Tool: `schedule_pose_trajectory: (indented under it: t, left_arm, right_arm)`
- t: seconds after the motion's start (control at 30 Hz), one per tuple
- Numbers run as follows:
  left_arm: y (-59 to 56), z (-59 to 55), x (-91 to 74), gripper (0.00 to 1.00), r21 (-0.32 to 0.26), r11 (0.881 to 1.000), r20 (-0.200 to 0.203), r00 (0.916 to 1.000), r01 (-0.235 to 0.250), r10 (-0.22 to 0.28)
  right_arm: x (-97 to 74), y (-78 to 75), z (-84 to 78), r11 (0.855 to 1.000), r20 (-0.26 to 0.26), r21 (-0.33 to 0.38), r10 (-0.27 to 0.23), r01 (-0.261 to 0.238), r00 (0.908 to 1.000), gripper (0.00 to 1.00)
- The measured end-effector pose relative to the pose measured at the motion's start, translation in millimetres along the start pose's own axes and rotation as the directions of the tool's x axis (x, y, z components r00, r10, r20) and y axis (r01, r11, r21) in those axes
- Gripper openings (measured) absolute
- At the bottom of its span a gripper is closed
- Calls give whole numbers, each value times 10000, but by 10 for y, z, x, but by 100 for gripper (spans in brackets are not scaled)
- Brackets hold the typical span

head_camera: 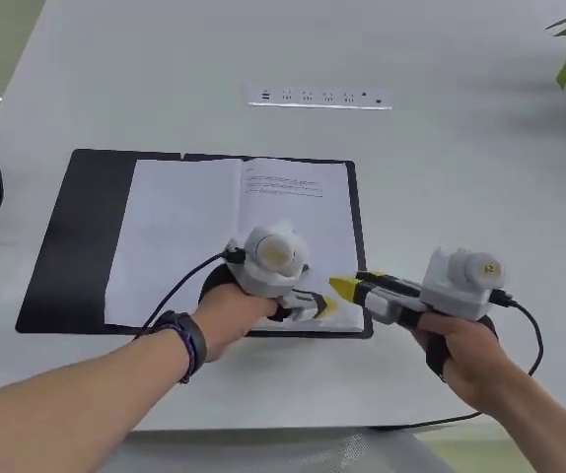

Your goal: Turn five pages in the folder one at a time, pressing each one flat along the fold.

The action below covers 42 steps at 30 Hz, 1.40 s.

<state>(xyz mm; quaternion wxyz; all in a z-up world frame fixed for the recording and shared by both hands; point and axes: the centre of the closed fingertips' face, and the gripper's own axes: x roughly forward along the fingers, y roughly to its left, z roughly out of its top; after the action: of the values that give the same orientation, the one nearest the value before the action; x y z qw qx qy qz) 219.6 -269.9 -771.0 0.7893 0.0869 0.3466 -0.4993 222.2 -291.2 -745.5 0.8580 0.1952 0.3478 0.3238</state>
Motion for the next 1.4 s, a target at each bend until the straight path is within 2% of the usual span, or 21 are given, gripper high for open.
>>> schedule_pose_trajectory:
  t: [0.13,0.2,0.3,0.37,0.57,0.63,0.83,0.97,1.03,1.2,1.4]
  left_arm:
    - [-11,-41,-64,50,107,9999,-230,9997,-31,34]
    - [-17,-43,-136,52,218,9996,-137,9998,-163,166]
    - [-24,-54,-222,54,159,9996,14,9997,-234,233]
    - [-2,-77,-281,54,55,9994,73,9994,-341,341]
    - [81,-131,-471,56,-553,9959,275,9969,-721,737]
    - [114,-119,-563,56,-780,9934,522,9947,-840,882]
    - [210,-184,-789,57,-836,9887,591,9898,-1245,1297]
    - [289,-207,-960,57,-1078,9822,777,9836,-1539,1626]
    - [308,-225,-1029,57,-1055,9810,828,9817,-1625,1715]
    - [377,-273,-1170,57,-914,9768,841,9759,-1935,2012]
    - [439,-339,-1327,58,-867,9727,835,9714,-2151,2222]
  right_arm:
    - [-21,34,-11,10000,59,17,20,-20,10000,22]
    - [-37,48,-7,10000,193,-16,61,-60,9998,15]
    - [-52,82,12,9989,547,414,186,-208,9983,7]
    - [-51,95,-16,9985,543,499,188,-216,9983,1]
    - [-38,175,-87,9992,330,308,227,-237,9992,0]
    - [-42,169,-68,9988,446,429,210,-230,9988,0]
    - [-47,181,-50,9983,577,544,157,-188,9982,0]
    - [-41,237,7,9972,877,711,158,-221,9960,0]
    - [-22,260,31,9970,1029,718,205,-280,9945,0]
    - [43,378,54,9984,935,404,363,-402,9950,0]
    - [141,540,171,9981,1003,81,603,-614,9931,0]
